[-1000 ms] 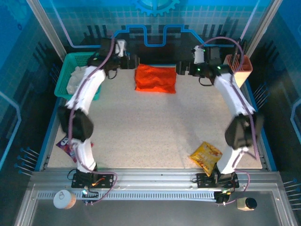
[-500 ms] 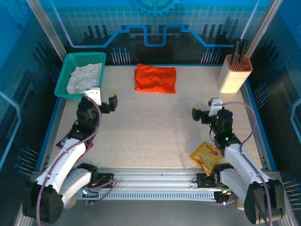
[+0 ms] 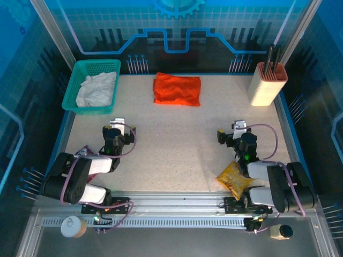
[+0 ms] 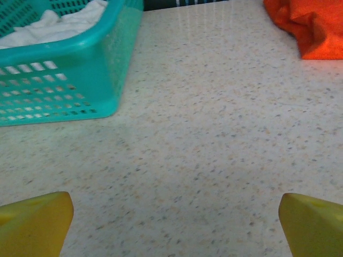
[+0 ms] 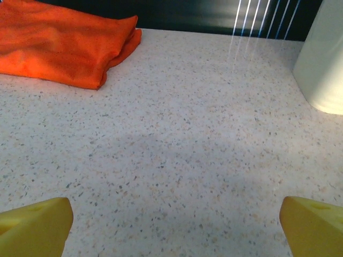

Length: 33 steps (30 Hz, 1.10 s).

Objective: Fold and stack the t-shirts

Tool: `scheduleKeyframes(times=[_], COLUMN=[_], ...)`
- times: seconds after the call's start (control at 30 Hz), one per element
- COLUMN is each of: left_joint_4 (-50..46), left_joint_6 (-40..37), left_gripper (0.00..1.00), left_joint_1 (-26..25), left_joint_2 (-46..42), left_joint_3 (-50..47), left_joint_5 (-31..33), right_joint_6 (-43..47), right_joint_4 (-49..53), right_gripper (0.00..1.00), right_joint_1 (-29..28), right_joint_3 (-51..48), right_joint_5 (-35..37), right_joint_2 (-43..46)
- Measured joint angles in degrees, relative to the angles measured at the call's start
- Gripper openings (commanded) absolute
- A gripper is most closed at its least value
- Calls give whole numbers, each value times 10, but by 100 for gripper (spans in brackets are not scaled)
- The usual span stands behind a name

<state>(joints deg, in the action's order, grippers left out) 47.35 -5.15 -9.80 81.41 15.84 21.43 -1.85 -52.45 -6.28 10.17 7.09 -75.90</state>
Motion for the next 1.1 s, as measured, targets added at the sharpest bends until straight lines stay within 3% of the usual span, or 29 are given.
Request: scheduleKeyframes(times=[0.13,0.33,1.1], left_joint_4=[48,53,50], left_joint_6=[13,39,50], left_gripper=[99,99,99], left_joint_1=[33,83,85], left_joint_2=[47,75,75], left_joint_3=[24,43,53], left_joint_5=[-37,-88,-155], right_joint_6=[16,14,15], right_joint_4=[-117,-37,-5], right_gripper=[100,100,100], right_joint_1=[3,14,15], right_joint_3=[18,93,120], right_joint_5=[-5,6,15], right_joint_2=[-133,-133,-129])
